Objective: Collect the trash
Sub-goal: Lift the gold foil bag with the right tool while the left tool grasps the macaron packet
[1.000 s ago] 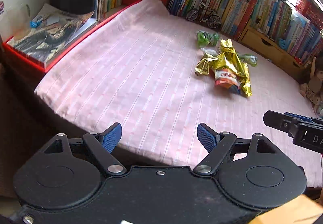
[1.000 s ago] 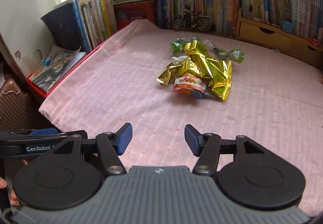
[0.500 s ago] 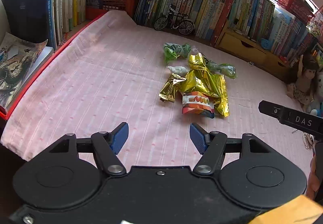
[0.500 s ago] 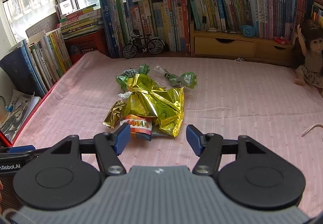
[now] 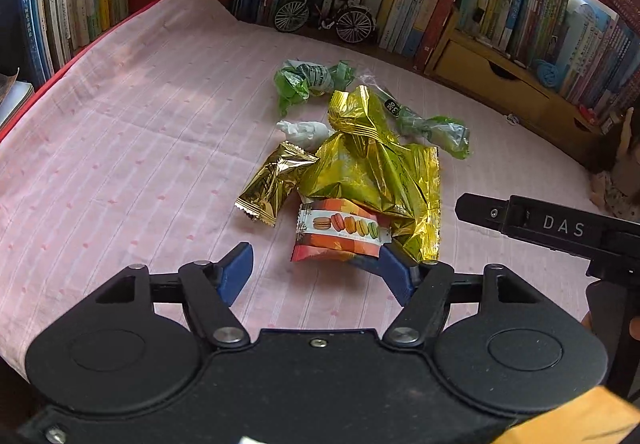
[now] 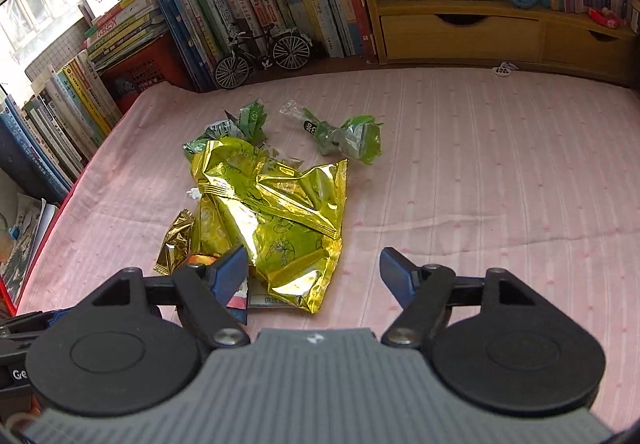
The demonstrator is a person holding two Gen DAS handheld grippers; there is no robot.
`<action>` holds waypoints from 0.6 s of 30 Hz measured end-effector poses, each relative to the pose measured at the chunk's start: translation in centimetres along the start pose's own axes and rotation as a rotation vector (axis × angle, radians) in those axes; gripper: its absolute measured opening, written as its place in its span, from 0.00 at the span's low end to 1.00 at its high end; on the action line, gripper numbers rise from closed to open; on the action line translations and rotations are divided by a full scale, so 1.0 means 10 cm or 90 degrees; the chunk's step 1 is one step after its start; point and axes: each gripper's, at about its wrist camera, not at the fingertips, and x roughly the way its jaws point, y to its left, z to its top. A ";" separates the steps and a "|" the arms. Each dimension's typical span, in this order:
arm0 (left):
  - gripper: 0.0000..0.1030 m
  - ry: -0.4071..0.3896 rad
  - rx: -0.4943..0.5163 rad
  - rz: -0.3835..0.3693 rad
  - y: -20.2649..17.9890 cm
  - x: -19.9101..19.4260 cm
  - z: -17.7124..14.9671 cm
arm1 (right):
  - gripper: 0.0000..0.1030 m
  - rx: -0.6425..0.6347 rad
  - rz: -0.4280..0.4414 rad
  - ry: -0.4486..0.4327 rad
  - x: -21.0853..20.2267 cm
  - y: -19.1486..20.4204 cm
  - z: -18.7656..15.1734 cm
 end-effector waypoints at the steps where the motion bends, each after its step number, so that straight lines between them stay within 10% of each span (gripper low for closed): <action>1: 0.65 0.006 -0.005 0.004 0.00 0.05 0.00 | 0.81 0.006 0.013 0.007 0.09 -0.02 0.03; 10: 0.71 0.032 -0.049 0.047 0.10 0.25 0.02 | 0.84 -0.074 0.092 0.072 0.77 0.39 0.28; 13: 0.74 0.033 -0.054 0.039 0.06 0.32 0.08 | 0.49 -0.090 0.102 0.085 0.85 0.42 0.34; 18: 0.78 0.053 -0.025 0.021 -0.10 0.52 0.13 | 0.34 -0.058 0.097 0.043 0.64 0.23 0.48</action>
